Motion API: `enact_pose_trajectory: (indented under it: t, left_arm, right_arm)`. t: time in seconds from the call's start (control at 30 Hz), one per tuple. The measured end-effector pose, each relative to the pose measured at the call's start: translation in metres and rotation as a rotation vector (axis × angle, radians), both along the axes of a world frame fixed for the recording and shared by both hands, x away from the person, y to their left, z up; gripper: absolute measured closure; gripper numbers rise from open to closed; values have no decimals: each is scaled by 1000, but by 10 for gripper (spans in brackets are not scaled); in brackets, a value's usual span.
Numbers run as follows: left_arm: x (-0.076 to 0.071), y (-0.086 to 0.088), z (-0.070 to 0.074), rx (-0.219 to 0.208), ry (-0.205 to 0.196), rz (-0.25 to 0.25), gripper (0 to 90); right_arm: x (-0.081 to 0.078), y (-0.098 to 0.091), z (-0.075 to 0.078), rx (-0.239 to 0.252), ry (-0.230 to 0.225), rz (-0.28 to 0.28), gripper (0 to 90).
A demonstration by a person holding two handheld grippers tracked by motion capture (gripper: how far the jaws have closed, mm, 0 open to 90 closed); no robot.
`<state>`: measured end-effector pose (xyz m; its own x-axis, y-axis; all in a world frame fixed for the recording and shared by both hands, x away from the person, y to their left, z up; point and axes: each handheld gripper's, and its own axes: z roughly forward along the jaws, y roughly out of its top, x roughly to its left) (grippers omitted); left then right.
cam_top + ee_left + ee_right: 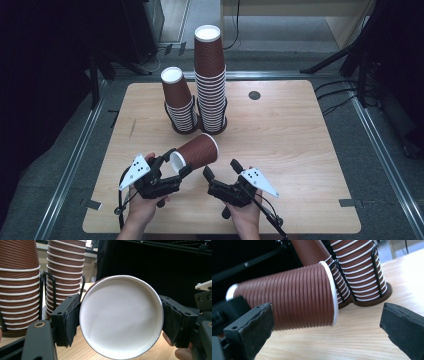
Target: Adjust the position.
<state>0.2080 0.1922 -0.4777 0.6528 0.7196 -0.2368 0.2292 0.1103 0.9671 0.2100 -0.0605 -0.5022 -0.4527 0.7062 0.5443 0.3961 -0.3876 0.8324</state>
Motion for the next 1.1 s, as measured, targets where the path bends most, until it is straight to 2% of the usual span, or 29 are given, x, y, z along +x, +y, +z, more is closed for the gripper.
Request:
enact_pose_trajectory:
  t: [0.03, 0.07, 0.27, 0.5, 0.63, 0.9, 1.1]
  left_arm:
    - [0, 0, 0, -1, 0, 0, 237]
    - [0, -1, -1, 2, -3, 0, 237]
    - [-1, -2, -2, 0, -21, 8, 237]
    - [-1, -2, -3, -5, -28, 15, 237]
    - [-2, -4, -4, -1, -31, 13, 237]
    - [-2, -6, -6, 7, -38, 12, 237]
    - [-2, -7, -6, 6, -42, 13, 237]
  right_arm:
    - [0, 0, 1, 43, 21, -1, 0]
    - [0, 0, 1, 43, 21, -1, 0]
    - [1, 0, 3, 192, 112, -29, 0]
    - [5, -4, -1, 424, 257, 4, 0]
    - [7, -2, -2, 476, 306, 21, 0]
    - [11, 6, -4, 624, 439, 32, 0]
    - [14, 12, -7, 719, 514, 46, 0]
